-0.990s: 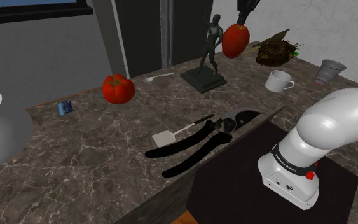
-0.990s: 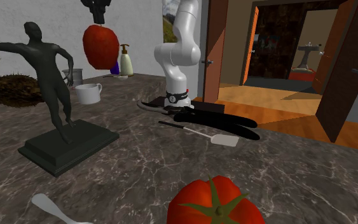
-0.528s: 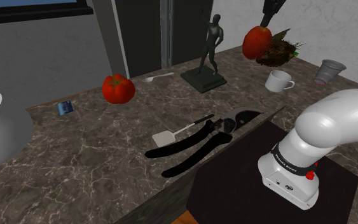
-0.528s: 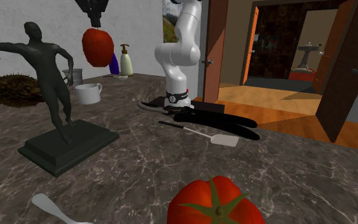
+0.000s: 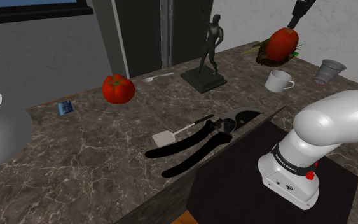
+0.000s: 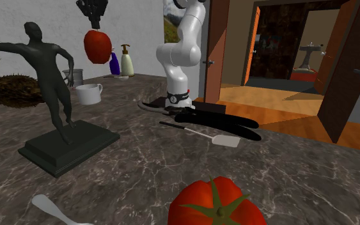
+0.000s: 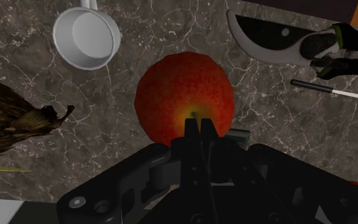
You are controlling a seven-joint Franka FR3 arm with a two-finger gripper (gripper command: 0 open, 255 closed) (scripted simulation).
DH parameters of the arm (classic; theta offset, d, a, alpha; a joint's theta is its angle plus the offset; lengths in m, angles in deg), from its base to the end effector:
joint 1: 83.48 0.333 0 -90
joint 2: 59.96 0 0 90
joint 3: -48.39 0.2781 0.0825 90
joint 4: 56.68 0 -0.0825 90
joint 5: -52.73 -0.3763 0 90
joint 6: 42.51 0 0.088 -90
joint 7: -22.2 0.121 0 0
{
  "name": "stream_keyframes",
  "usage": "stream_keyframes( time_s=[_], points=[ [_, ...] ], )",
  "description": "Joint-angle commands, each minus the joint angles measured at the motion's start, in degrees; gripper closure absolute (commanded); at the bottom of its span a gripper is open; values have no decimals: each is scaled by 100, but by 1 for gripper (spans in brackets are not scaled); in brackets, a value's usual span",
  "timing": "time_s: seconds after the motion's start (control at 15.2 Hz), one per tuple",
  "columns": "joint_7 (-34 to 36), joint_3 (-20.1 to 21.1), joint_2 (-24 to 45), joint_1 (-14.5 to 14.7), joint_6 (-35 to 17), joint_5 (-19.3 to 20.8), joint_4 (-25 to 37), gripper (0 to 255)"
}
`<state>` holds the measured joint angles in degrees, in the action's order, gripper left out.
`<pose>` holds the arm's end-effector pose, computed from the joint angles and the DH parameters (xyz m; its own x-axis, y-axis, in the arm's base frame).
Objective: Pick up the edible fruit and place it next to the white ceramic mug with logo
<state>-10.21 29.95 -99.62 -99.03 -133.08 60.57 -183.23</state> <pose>0.2785 -0.2364 0.5710 0.9970 0.0365 0.0676 0.0390 -0.9986 -0.0358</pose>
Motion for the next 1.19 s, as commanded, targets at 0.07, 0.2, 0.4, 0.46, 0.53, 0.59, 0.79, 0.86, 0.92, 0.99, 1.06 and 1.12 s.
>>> stream_keyframes(
  time_s=[0.07, 0.2, 0.4, 0.46, 0.53, 0.59, 0.79, 0.86, 0.92, 0.99, 1.06, 1.12],
  points=[
    [-433, -369, 27, -110, 64, 205, 129, 255],
    [-711, -608, 45, -178, 102, 335, 218, 255],
    [-1135, -981, 120, -256, 148, 515, 396, 255],
    [-1279, -1110, 157, -276, 159, 570, 467, 255],
    [-1424, -1240, 202, -294, 169, 621, 544, 255],
    [-1571, -1372, 252, -307, 178, 668, 628, 255],
    [-2019, -1791, 441, -318, 194, 787, 913, 255],
    [-2173, -1938, 518, -313, 197, 817, 1020, 255],
    [-2328, -2090, 600, -301, 198, 841, 1134, 255],
    [-2486, -2248, 690, -284, 199, 858, 1253, 255],
    [-2645, -2412, 786, -259, 198, 869, 1378, 255],
    [-2809, -2583, 891, -229, 197, 872, 1510, 255]
  ],
)
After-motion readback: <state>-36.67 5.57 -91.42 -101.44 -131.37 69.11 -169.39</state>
